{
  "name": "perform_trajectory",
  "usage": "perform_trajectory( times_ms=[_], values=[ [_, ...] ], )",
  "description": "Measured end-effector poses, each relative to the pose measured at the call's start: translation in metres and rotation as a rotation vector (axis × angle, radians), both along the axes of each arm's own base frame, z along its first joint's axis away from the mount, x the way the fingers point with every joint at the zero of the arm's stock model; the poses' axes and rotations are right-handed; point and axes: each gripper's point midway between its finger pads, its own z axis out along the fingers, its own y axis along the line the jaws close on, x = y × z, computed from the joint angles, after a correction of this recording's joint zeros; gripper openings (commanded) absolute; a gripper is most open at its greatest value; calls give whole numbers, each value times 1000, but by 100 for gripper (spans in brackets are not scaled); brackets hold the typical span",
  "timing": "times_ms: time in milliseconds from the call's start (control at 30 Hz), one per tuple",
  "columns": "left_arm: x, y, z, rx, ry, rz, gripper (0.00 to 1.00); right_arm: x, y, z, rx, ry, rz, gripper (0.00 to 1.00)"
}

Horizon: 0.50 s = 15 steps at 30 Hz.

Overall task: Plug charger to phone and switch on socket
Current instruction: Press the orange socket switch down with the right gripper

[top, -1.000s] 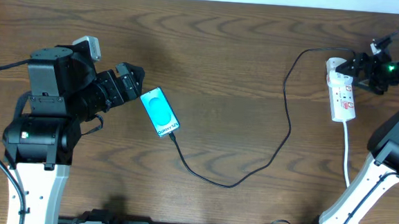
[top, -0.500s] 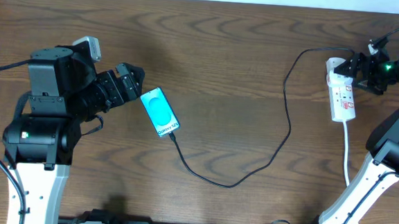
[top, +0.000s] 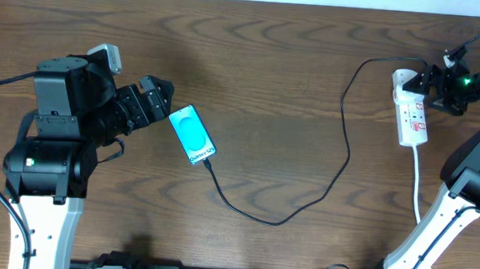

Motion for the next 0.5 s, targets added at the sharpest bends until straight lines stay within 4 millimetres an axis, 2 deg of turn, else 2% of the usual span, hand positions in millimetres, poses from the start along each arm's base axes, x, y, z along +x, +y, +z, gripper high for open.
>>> perform_trajectory(
  times_ms=[500],
  values=[
    [1, 0, -1, 0, 4, 0, 93, 2, 3, 0, -1, 7, -6, 99]
  ],
)
